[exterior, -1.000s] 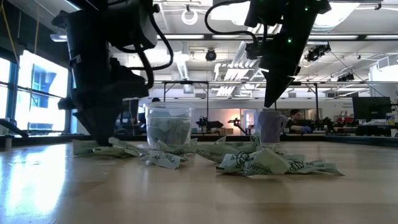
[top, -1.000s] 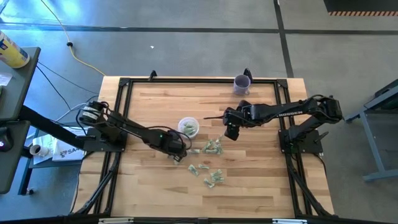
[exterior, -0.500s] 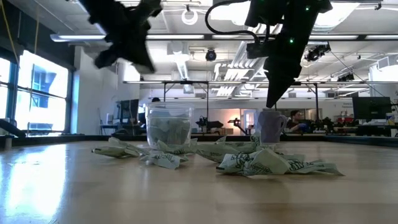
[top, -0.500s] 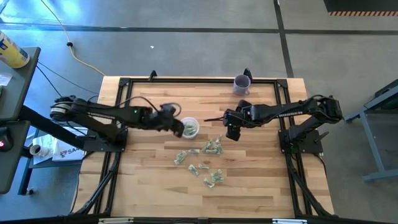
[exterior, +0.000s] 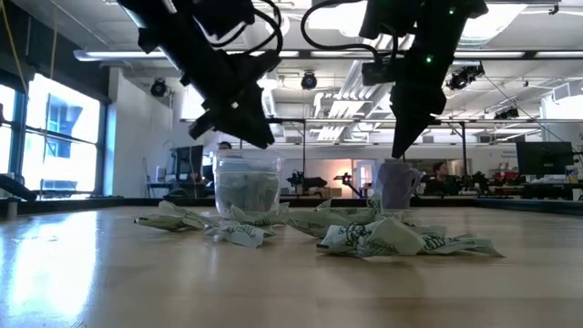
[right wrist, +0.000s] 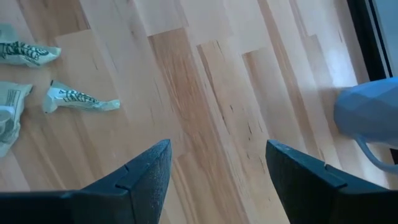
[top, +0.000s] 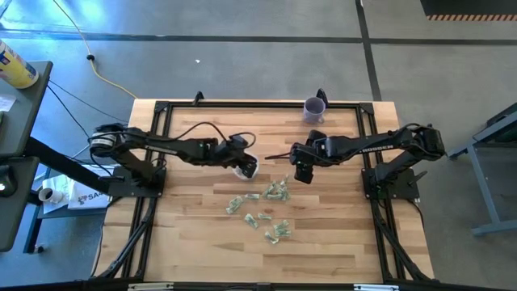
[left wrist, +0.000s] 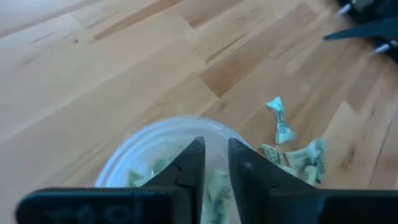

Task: Pick and place Stevia / Truvia into bins
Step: Put the white stevia packet into the transparent container

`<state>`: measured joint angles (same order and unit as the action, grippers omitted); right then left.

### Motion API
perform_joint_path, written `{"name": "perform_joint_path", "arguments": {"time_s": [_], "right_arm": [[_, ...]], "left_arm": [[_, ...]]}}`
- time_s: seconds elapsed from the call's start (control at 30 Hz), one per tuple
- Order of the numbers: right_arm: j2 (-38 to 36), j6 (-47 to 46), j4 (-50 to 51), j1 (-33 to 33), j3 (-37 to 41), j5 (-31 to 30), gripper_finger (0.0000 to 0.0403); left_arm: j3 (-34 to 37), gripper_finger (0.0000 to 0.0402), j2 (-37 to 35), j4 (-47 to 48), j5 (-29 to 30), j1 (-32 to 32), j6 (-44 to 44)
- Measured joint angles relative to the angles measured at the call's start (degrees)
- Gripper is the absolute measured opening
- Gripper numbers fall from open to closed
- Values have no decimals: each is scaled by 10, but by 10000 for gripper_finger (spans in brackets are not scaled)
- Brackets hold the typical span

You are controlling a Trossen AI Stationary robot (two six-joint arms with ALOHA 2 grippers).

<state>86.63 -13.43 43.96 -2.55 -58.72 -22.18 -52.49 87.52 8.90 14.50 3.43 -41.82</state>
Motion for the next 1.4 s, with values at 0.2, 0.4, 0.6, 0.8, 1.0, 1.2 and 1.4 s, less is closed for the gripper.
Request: {"name": "perform_joint_path", "arguments": {"time_s": [0.2, 0.4, 0.6, 0.8, 1.0, 1.2, 1.4], "right_arm": [[0, 7, 4, -1, 0, 2, 252], [0, 53, -16, -1, 7, 43, 252], [0, 85, -59, -1, 39, 63, 252], [0, 90, -83, -1, 56, 70, 252], [0, 90, -78, -1, 56, 74, 252], [0, 90, -76, -1, 59, 76, 252], [0, 90, -73, -1, 61, 71, 252]], "left_arm": [[-2, 138, -29, 33, -65, -6, -24], [-39, 141, -110, 184, -91, -66, -33], [-24, 140, -115, 275, -107, -179, -19], [15, 146, -45, 162, -91, -198, -94], [17, 135, 18, 142, -80, -174, -156], [14, 109, 57, 82, -117, -162, -156], [17, 83, 82, 103, -122, -162, -170]]}}
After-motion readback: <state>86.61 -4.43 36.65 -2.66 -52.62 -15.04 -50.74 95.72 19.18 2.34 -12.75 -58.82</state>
